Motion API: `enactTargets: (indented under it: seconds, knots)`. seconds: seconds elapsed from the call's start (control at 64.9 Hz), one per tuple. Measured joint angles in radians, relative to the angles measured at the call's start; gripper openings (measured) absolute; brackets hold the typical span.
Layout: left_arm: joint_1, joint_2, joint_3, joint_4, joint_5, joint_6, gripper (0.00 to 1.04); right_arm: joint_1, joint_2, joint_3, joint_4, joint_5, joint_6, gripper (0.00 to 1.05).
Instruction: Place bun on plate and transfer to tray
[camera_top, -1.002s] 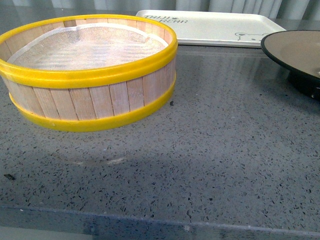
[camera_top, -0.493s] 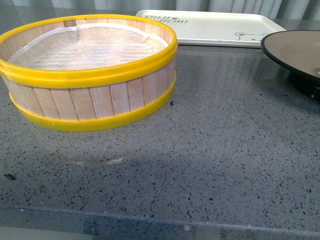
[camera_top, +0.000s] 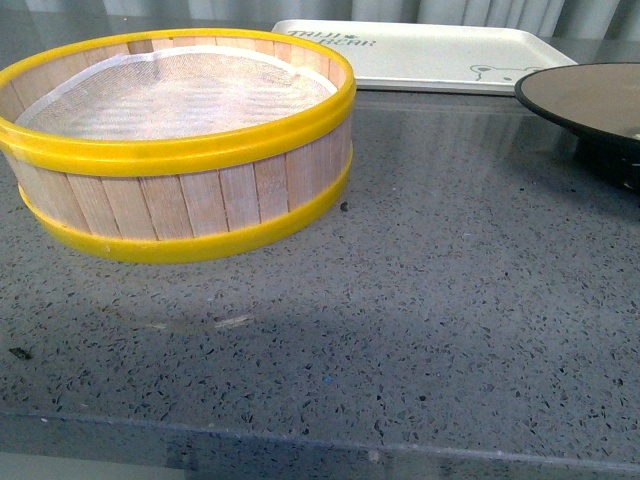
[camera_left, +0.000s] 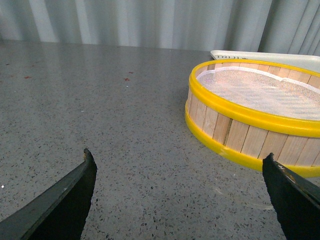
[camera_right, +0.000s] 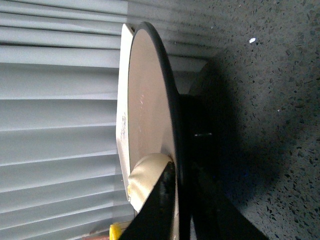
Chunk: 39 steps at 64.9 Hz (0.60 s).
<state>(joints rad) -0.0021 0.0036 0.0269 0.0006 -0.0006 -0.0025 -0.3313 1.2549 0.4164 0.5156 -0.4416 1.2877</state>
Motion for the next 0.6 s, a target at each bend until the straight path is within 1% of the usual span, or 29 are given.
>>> enactTargets:
  seconds: [0.031, 0.277, 0.37, 0.601]
  knots:
    - [0.000, 0.000, 0.000, 0.000, 0.000, 0.000, 0.98, 0.000, 0.000, 0.000, 0.000, 0.001, -0.008, 0.02]
    - [0.000, 0.000, 0.000, 0.000, 0.000, 0.000, 0.98, 0.017, -0.002, -0.008, 0.018, 0.007, -0.020, 0.02]
    - [0.000, 0.000, 0.000, 0.000, 0.000, 0.000, 0.98, 0.027, -0.006, -0.018, 0.039, 0.024, -0.021, 0.02]
    - [0.000, 0.000, 0.000, 0.000, 0.000, 0.000, 0.98, 0.046, 0.017, -0.015, 0.104, 0.024, 0.031, 0.02]
